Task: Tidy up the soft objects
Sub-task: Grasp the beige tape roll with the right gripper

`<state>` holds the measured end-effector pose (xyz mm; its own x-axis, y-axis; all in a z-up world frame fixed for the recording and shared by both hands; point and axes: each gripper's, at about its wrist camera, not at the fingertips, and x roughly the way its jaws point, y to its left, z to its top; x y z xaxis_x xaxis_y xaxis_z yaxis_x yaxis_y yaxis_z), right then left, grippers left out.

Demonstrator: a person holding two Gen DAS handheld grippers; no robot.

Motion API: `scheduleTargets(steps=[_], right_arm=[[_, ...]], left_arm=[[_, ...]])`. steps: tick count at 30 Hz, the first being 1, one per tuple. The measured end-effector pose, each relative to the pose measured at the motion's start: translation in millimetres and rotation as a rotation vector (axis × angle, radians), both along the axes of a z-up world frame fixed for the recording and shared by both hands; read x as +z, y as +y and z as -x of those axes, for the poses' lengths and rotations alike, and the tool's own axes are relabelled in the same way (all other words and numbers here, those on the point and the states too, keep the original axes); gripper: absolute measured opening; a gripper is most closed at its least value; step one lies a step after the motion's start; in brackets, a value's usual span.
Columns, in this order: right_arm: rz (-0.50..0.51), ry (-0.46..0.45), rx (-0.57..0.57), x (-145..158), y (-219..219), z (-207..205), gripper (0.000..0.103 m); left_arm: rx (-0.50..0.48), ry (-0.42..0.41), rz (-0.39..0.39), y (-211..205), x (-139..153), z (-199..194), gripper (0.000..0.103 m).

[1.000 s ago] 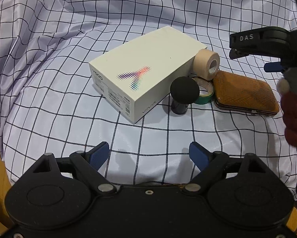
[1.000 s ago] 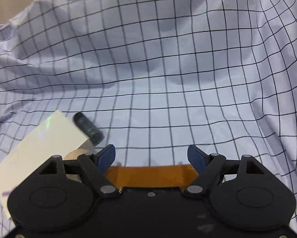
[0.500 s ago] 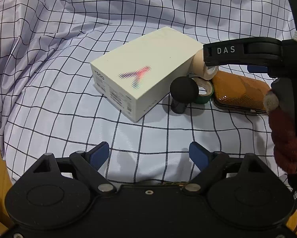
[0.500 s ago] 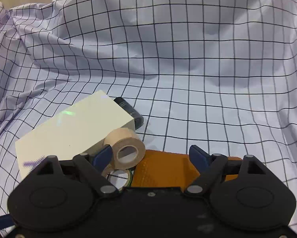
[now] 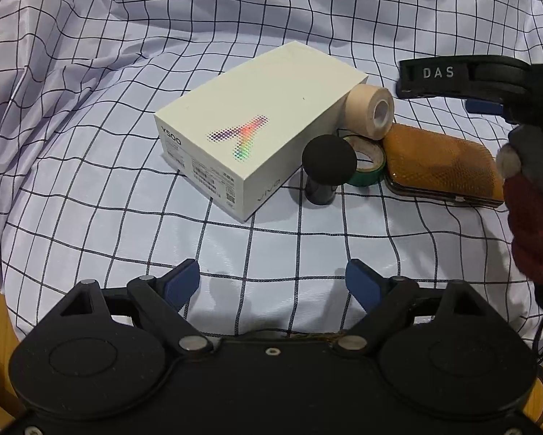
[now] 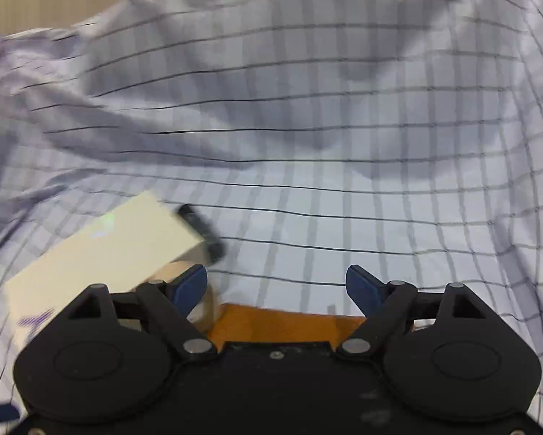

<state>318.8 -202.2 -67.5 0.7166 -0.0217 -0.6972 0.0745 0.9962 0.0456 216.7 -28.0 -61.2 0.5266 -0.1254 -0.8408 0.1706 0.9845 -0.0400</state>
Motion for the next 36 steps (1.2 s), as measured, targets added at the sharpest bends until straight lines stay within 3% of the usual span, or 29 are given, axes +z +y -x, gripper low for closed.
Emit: scheduleTargets(steps=[3, 10, 15, 21, 23, 28, 36], right_arm=[[-0.004, -0.023, 0.092, -1, 13, 7, 0.084], [-0.038, -0.035, 0.18, -7, 25, 1, 0.083], [-0.068, -0.019, 0.209, -16, 26, -9, 0.074], [-0.09, -0.013, 0.249, -27, 27, -11, 0.055], [-0.112, -0.015, 0.251, -29, 27, -12, 0.05], [-0.127, -0.039, 0.219, -27, 24, -8, 0.05], [-0.12, -0.078, 0.061, -12, -2, 3, 0.05]], left_arm=[[-0.001, 0.002, 0.003, 0, -1, 1, 0.084], [0.0, 0.005, -0.002, 0, -2, 1, 0.084], [0.003, 0.007, -0.005, 1, -3, 1, 0.084], [0.005, 0.007, -0.016, 1, -6, 0, 0.084], [0.003, 0.005, -0.02, 1, -7, 0, 0.084], [-0.004, -0.013, -0.03, 1, -2, 1, 0.084], [-0.082, -0.119, -0.039, -4, 45, -25, 0.084]])
